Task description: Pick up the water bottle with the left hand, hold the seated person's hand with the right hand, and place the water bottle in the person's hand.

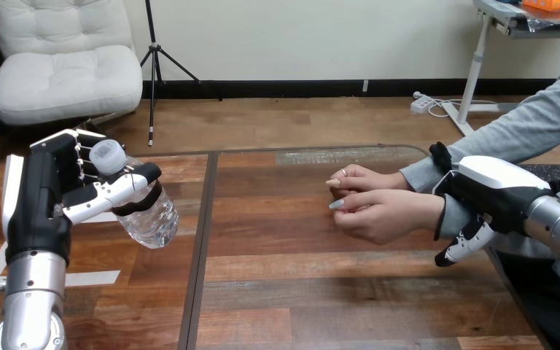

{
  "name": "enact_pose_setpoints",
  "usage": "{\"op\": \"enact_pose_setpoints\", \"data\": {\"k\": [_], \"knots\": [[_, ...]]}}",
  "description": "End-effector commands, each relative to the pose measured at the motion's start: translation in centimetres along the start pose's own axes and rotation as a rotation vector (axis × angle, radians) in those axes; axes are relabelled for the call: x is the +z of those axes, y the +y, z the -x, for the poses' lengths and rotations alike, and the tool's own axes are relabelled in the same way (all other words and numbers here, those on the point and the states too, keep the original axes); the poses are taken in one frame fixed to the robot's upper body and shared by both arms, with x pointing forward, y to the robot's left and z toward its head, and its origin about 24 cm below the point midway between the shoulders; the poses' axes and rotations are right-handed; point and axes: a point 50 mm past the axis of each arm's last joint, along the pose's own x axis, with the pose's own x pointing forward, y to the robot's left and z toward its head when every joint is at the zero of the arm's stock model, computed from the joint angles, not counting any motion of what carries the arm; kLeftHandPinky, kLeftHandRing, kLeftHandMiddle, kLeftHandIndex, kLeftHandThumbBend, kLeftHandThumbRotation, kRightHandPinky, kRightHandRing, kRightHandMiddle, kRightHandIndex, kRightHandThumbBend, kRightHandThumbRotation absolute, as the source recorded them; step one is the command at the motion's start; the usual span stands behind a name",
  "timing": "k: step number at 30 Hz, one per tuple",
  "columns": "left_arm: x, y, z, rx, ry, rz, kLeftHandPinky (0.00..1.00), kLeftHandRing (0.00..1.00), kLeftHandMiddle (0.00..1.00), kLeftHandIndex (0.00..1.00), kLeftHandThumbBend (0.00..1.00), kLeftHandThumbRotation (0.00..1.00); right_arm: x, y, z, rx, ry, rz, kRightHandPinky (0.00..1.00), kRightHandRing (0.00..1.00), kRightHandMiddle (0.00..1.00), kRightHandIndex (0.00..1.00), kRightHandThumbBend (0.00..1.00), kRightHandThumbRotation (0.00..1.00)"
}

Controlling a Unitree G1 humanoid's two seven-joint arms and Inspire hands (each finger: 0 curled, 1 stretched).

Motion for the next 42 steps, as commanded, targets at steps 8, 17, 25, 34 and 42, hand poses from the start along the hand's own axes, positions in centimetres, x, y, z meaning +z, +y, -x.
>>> {"op": "enact_pose_setpoints", "data": {"k": [8, 17, 25, 34, 42], "knots": [[2.74, 0.16, -1.05, 0.018, -0.126, 0.012, 0.33, 0.37, 0.41, 0.40, 0.74, 0.00, 1.24, -3.86, -0.07, -0.137, -0.062, 0.013, 0.26, 0.31, 0.36, 0.37, 0.77, 0.00], [2.70, 0.22, -1.05, 0.017, -0.126, 0.016, 0.32, 0.37, 0.40, 0.40, 0.74, 0.00, 1.26, -3.74, -0.01, -0.148, -0.074, 0.009, 0.23, 0.28, 0.33, 0.35, 0.77, 0.00], [2.68, 0.23, -1.06, 0.018, -0.122, 0.011, 0.32, 0.37, 0.40, 0.40, 0.75, 0.00, 1.28, -3.64, 0.01, -0.156, -0.084, 0.003, 0.22, 0.27, 0.32, 0.33, 0.76, 0.00], [2.71, 0.18, -1.05, 0.018, -0.125, 0.012, 0.32, 0.37, 0.41, 0.40, 0.75, 0.00, 1.28, -3.66, -0.03, -0.153, -0.081, 0.002, 0.22, 0.26, 0.32, 0.32, 0.75, 0.00], [2.69, 0.14, -1.02, 0.014, -0.127, 0.004, 0.33, 0.37, 0.41, 0.40, 0.74, 0.00, 1.28, -3.67, -0.05, -0.151, -0.078, 0.006, 0.22, 0.27, 0.32, 0.33, 0.74, 0.00]]}}
